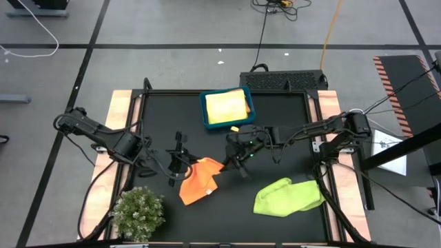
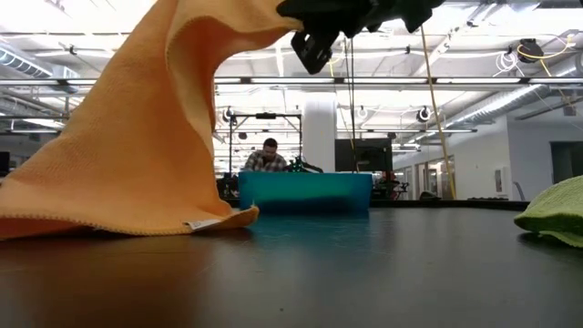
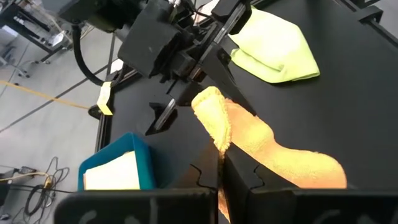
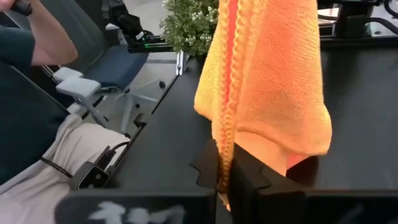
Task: Fold microfiber towels
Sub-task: Fold the orange microfiber towel
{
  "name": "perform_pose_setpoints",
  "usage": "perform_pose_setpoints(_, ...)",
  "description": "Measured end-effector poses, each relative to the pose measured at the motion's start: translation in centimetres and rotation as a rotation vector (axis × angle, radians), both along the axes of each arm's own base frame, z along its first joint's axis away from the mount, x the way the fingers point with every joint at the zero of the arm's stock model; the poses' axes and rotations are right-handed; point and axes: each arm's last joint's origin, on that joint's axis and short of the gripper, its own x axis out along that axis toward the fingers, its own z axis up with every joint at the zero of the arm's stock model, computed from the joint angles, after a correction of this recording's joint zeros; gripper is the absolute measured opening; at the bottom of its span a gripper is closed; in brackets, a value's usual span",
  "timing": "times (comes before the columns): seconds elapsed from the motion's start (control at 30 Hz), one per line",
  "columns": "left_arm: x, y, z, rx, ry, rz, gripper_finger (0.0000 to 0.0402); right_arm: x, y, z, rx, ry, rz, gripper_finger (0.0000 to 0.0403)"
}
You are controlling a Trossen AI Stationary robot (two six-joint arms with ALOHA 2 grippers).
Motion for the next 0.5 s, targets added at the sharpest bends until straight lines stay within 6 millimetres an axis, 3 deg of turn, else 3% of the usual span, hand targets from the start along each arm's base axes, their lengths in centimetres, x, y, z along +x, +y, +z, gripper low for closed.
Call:
perform_pose_setpoints(0.23, 0.0, 0.0, 0.0, -0.011, -0.006, 0.02, 0.0007, -0.6, 0.0, 0.9, 0.001, -0.013, -0.007, 0.0003)
perform_pose_setpoints(0.5, 0.1, -0.6, 0.5, -0.062, -0.064, 0.029, 0.0007, -5.1, 0.2, 7.1, -0.015, -0.159, -0.065, 0.0003)
